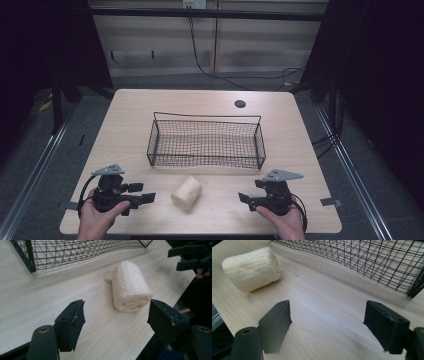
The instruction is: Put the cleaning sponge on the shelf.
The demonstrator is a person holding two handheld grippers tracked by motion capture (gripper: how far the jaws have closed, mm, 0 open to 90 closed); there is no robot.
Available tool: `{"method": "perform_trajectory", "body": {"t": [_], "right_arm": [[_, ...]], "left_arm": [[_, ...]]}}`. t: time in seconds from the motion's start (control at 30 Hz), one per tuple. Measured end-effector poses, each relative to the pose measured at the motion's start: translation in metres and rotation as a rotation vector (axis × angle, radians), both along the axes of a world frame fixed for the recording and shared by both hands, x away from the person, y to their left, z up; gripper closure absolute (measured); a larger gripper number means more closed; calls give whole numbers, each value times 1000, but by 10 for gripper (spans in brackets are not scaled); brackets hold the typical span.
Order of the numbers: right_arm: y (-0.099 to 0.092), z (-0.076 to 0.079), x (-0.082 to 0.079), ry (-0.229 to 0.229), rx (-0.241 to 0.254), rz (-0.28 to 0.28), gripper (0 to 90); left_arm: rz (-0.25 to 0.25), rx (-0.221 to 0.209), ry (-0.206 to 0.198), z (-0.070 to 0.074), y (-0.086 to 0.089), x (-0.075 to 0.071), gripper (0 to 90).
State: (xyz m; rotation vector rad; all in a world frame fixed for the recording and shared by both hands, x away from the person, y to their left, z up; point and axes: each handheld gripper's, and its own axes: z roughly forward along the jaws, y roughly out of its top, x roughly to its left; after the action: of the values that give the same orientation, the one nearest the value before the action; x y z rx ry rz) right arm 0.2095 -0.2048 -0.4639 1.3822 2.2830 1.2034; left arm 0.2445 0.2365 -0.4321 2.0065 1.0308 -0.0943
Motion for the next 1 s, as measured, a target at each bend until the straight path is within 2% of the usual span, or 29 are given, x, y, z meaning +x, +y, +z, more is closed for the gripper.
{"method": "perform_trajectory", "body": {"t": [0.07,0.1,0.27,0.4,0.43,0.53,0.73,0.9,1.0], "right_arm": [[1,1,-1,4,16,-1,212],[1,1,-1,8,25,5,211],[4,3,-1,18,28,7,212],[4,4,-1,7,26,6,211],[4,4,-1,6,26,5,211],[4,5,-1,16,8,10,211],[2,6,-2,15,12,17,212],[3,5,-2,31,10,19,211],[3,5,-1,32,20,19,201]], "left_arm": [[-17,12,2,4,-5,0,292],[-21,5,0,5,-7,-1,285],[-68,9,0,14,-19,-1,288],[-91,51,-9,23,-27,-1,298],[-91,62,0,25,-29,-1,298],[-94,79,-12,29,-31,-1,293],[-115,145,5,38,-41,7,286],[-77,211,23,43,-51,15,268],[-93,253,42,45,-58,20,265]]}}
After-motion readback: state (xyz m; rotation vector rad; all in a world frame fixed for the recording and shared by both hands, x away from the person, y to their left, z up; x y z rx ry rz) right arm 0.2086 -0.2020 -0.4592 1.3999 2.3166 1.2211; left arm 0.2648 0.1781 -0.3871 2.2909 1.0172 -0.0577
